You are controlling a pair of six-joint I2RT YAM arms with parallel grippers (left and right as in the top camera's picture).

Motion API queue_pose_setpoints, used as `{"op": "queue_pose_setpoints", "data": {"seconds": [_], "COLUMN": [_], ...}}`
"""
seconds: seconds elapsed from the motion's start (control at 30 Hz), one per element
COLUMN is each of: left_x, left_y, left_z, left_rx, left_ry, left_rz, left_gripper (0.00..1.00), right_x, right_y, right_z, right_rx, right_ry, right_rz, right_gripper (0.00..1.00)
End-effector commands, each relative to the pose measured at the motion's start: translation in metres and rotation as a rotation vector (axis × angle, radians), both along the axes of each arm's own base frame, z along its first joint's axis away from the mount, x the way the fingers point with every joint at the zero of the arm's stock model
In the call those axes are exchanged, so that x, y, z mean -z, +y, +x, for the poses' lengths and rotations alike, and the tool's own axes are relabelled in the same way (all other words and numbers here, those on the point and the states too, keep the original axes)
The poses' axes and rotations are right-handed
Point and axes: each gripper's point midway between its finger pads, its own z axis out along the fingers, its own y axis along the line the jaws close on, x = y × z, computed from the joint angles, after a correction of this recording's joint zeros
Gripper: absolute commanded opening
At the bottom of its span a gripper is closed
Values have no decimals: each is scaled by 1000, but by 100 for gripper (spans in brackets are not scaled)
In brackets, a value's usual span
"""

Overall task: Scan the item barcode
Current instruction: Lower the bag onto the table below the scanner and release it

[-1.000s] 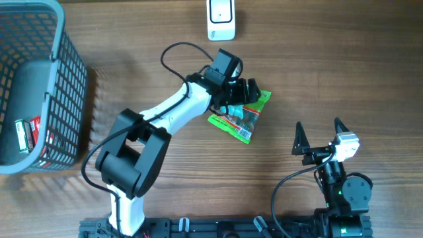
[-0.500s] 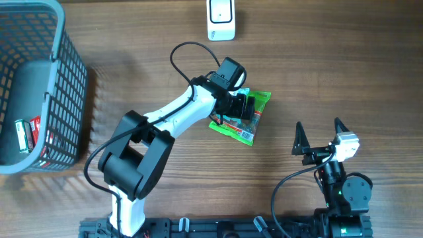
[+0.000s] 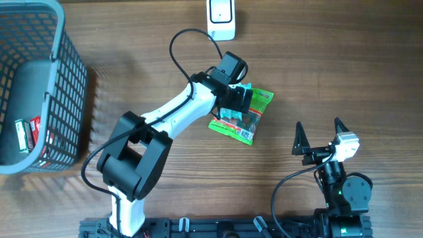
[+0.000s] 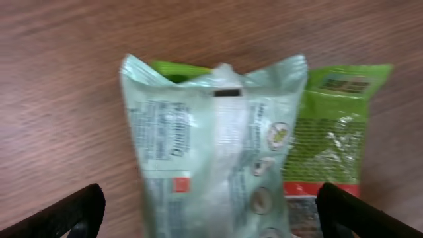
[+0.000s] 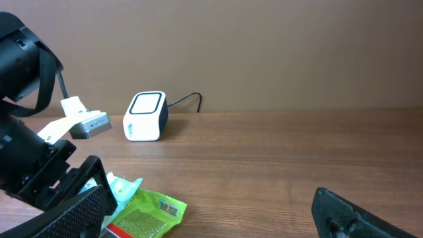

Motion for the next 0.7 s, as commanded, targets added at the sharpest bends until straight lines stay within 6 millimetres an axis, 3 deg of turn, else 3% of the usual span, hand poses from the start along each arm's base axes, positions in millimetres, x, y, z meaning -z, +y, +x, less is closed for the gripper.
{"op": "queue_pose_setpoints", "data": {"seconds": [0.0,0.23,0.3,0.4,0.47,0.53,0.67], "left_x": [-13,8,6,7,9,10,2], "left_y": [5,-11,-18,-25,-28,-31,-29], "left_z": [13,6,3,-5,-14,-18,-12], "left_rx": [17,55,69,91,108,118,101], "left_ry": [-71,-52,-60,-53,-40,-38,-86], "left_rz": [33,34,28,33,48,54,88], "left_gripper": [100,100,88,56,63,63,44], "right_x": [-1,-1,-1,-1,-1,-1,-1], "right_y": [-1,-1,-1,-1,-1,-1,-1], "right_z": [0,0,0,0,0,0,0], "right_rx": [2,2,2,2,2,2,2], "right_ry": [-6,-6,-6,-6,-6,-6,-6], "right_rz": [-3,-3,-3,-3,-3,-3,-3], "right_gripper": [100,100,100,100,100,100,100]}}
